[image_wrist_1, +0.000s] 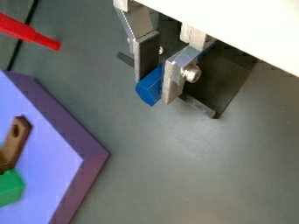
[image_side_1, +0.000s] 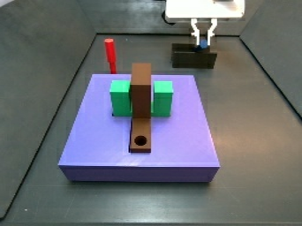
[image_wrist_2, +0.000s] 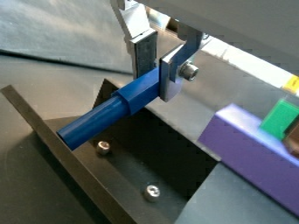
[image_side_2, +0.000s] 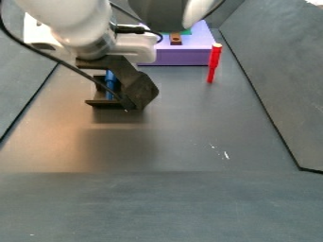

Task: Pick up the blue object. Move up. Place the blue object on the fixture. Regrasp the blue object. Move to above the board. Insert the blue object.
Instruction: Place the blue object on the fixture.

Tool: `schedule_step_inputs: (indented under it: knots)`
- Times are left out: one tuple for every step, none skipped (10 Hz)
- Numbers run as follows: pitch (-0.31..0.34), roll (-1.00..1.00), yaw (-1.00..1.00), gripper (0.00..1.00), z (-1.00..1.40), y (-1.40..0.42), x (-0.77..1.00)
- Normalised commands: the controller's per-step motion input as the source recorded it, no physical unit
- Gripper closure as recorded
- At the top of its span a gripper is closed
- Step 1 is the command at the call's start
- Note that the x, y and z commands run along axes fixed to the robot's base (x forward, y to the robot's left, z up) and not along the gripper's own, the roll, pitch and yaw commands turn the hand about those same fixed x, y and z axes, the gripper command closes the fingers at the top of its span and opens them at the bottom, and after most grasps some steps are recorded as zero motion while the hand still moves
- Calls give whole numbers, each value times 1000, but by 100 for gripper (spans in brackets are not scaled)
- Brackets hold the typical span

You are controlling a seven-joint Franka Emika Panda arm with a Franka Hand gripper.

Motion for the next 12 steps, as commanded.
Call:
schedule_step_inputs:
  knots:
    - [34,-806,-17,100,0,249,46]
    - [0,-714,-54,100,0,109,0]
    - [-14,-540,-206,100,-54,-49,0]
    - [-37,-506,-346,100,-77,-266,0]
    - [-46,-429,-474,100,-97,-166,0]
    - [0,-269,-443,100,-60,0,0]
    - [0,-171,-289,100,-49,106,0]
    - [0,-120,-234,100,-40,111,0]
    - [0,-111,-66,100,-51,23,31]
    - [37,0,-11,100,0,0,34]
    - [0,0,0,100,0,0,0]
    - [0,0,0,0,0,0,0]
